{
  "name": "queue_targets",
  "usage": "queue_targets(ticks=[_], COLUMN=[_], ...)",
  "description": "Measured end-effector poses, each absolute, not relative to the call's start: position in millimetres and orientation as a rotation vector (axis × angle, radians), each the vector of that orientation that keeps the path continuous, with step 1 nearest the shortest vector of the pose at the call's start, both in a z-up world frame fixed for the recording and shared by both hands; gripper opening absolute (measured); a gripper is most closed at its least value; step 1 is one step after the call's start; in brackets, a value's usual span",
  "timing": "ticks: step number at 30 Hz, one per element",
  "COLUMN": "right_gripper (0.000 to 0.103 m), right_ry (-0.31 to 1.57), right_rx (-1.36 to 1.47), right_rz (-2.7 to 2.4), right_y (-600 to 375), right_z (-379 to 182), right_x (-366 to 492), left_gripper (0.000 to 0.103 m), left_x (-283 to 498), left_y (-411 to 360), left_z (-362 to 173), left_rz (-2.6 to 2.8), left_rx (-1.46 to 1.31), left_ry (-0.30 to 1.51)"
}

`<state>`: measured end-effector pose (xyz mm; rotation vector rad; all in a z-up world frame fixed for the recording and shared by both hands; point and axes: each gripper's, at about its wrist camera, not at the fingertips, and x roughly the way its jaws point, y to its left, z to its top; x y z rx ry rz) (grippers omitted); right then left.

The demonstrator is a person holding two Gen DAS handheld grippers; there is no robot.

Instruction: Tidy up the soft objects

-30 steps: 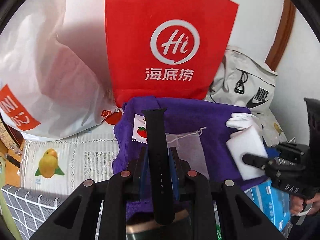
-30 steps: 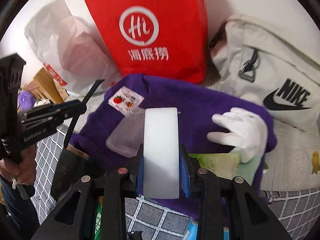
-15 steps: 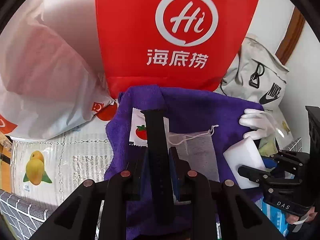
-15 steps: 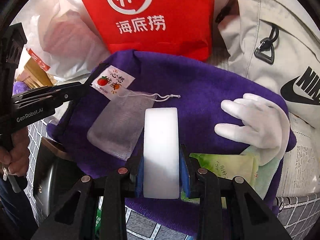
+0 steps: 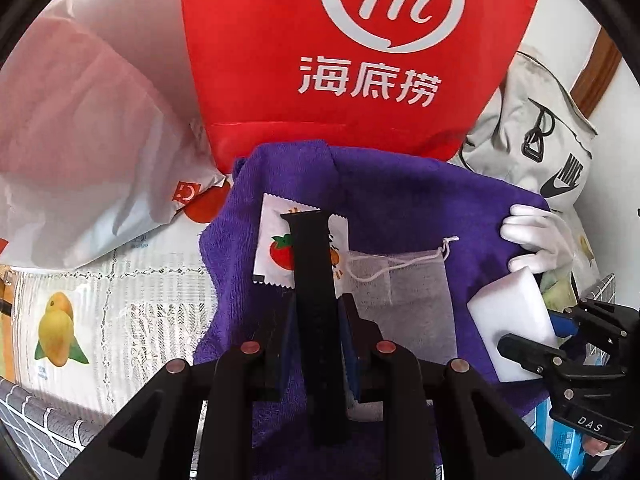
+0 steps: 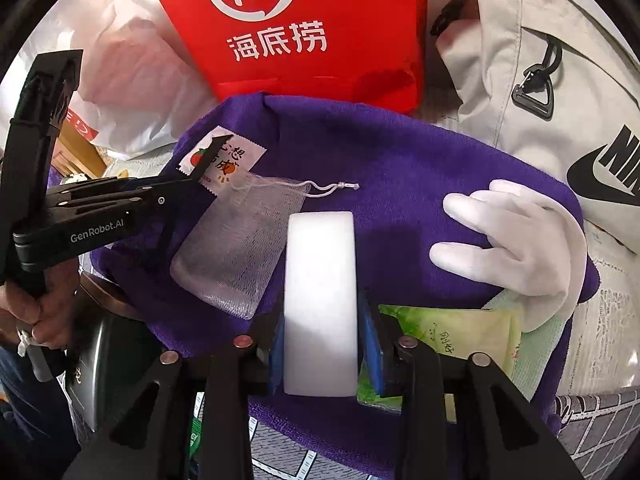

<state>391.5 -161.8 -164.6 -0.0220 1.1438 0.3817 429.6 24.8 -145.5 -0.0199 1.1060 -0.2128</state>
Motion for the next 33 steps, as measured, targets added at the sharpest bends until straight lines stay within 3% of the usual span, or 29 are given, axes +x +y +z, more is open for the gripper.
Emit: queue_targets(ticks=[5,8,16,18,24,29,33], right_gripper=[0.056,0.056,0.056,0.06,0.067,0.067,0.067], right_ry=[1.167,1.184,1.224,1.229,1.144,1.035,1.052], right_rx=[-0.017,-0.018,0.01,0.01,0.037,0.003,-0.006], right_rz=[0.363,0.356,0.346,0.318,0.277,0.288,0.217], right_y=[-166,-169,-176,-179,-196,-211,-225], right_z=[-166,-167,-158,-152,-125,-113,-118], right_x=[390,387,370,363,332,300,281], left_gripper=[0.026,0.037,0.044,0.052,0.061,0.062,0.062], left_x=[426,423,392,385,356,326,293], left_y=[26,25,27,27,19,23,26], left_z=[-140,-133,-106,-100,-84,-68,-55], left_rz=[-0.212,-0.21,-0.218,-0.213,-0.162,-0.148,-0.179], left_rx=[-0.023,-0.013,-0.007,0.0,0.038,0.028,-0.009], left_ry=[1.095,1.077,1.049,1.043,1.019,0.986,0.896])
